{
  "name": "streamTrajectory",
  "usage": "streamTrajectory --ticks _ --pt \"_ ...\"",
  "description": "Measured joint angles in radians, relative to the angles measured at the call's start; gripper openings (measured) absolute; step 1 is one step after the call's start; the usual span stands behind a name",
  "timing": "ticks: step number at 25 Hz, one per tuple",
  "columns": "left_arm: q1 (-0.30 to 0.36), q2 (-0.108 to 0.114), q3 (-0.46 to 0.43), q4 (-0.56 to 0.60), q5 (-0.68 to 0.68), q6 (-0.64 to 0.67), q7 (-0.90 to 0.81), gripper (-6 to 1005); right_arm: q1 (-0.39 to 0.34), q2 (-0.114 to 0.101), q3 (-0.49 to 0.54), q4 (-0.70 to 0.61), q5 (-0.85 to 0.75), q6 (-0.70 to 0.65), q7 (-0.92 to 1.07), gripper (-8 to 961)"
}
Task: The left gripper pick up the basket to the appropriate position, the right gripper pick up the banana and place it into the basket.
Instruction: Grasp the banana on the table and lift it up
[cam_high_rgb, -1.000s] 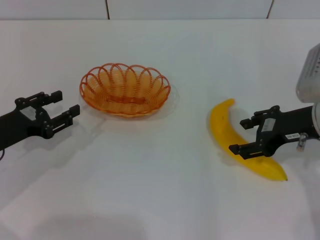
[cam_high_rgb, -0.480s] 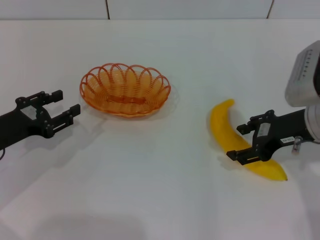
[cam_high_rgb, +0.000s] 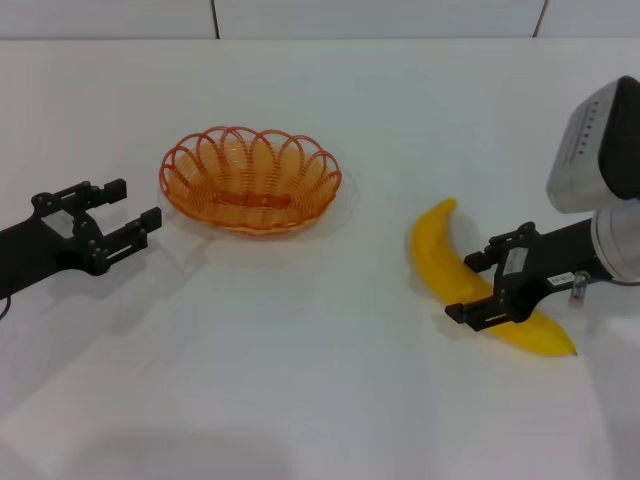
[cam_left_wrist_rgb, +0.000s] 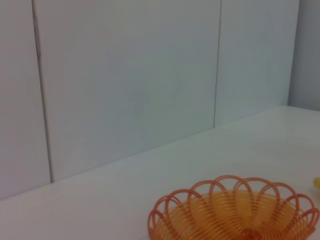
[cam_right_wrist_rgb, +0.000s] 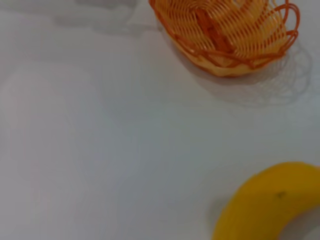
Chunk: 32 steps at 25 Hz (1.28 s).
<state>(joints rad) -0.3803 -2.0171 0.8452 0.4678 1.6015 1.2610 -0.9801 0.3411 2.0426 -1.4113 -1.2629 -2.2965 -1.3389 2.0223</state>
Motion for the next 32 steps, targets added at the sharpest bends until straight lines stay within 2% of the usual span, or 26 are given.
streamTrajectory --ticks 11,20,30,32 --pt "-0.004 -0.001 0.0 0.0 0.0 0.0 0.0 616 0.036 0.002 -0.001 0.055 -0.023 0.015 0.003 751" --pt "-0.006 -0.002 0.0 0.0 0.0 0.0 0.0 616 0.036 0.002 0.0 0.056 -0.023 0.043 0.017 751" --pt "-0.006 -0.002 -0.001 0.0 0.0 0.0 0.0 616 0.026 -0.001 0.009 0.002 -0.009 0.032 0.024 564" --pt "-0.005 -0.002 -0.003 0.0 0.0 0.0 0.0 616 0.021 0.0 0.005 -0.035 0.017 0.028 0.015 482"
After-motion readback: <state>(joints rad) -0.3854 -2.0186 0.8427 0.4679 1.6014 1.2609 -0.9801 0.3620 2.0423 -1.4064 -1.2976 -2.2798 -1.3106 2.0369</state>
